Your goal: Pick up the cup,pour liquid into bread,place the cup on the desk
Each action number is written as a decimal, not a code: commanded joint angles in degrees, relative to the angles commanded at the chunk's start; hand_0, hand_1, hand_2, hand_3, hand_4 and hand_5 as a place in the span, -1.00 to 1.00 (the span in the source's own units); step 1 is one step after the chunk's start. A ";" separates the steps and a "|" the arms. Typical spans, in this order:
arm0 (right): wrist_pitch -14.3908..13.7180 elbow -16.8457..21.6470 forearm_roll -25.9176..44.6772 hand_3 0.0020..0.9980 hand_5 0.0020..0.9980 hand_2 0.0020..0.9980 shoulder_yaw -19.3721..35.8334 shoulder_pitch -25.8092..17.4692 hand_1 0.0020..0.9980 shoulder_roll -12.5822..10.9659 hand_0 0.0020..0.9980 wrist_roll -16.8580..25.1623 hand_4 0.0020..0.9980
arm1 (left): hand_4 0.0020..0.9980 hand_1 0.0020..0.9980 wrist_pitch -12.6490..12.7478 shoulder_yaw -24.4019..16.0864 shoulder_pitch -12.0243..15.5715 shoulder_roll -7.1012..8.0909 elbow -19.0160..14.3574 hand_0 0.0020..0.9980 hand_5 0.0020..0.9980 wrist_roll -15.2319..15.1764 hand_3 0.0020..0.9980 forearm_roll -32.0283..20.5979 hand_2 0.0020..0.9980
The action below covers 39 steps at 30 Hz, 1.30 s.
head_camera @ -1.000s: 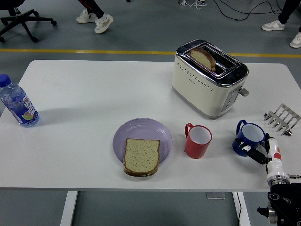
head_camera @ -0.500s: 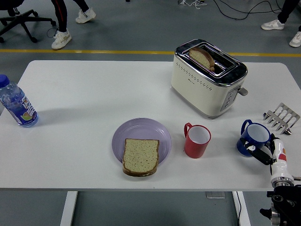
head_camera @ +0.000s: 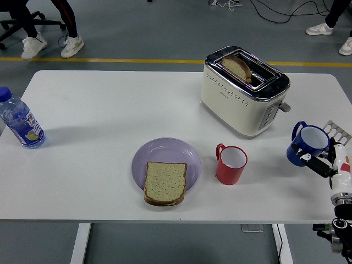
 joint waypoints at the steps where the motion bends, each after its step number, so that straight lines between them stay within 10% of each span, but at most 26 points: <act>1: 0.37 0.83 -0.49 0.08 -0.71 -0.09 0.43 -0.18 -0.57 -0.20 -0.54 -0.61 0.77 | -0.19 0.48 0.00 0.03 -0.03 0.01 0.00 0.35 1.00 -0.01 0.29 -0.03 0.50; 16: 6.99 13.84 -7.18 0.06 -0.71 -0.14 3.24 -0.21 -0.70 -2.16 -0.70 -12.15 0.75 | -0.19 0.48 0.02 0.23 -0.14 0.04 0.00 0.35 1.00 -0.07 0.29 -0.16 0.50; 39: 11.77 17.15 -6.75 0.07 -0.76 -0.14 -7.74 7.30 -0.73 -1.81 -0.74 -19.68 0.71 | -0.19 0.48 -0.20 -1.54 -0.55 0.10 0.00 0.35 1.00 0.26 0.29 0.94 0.50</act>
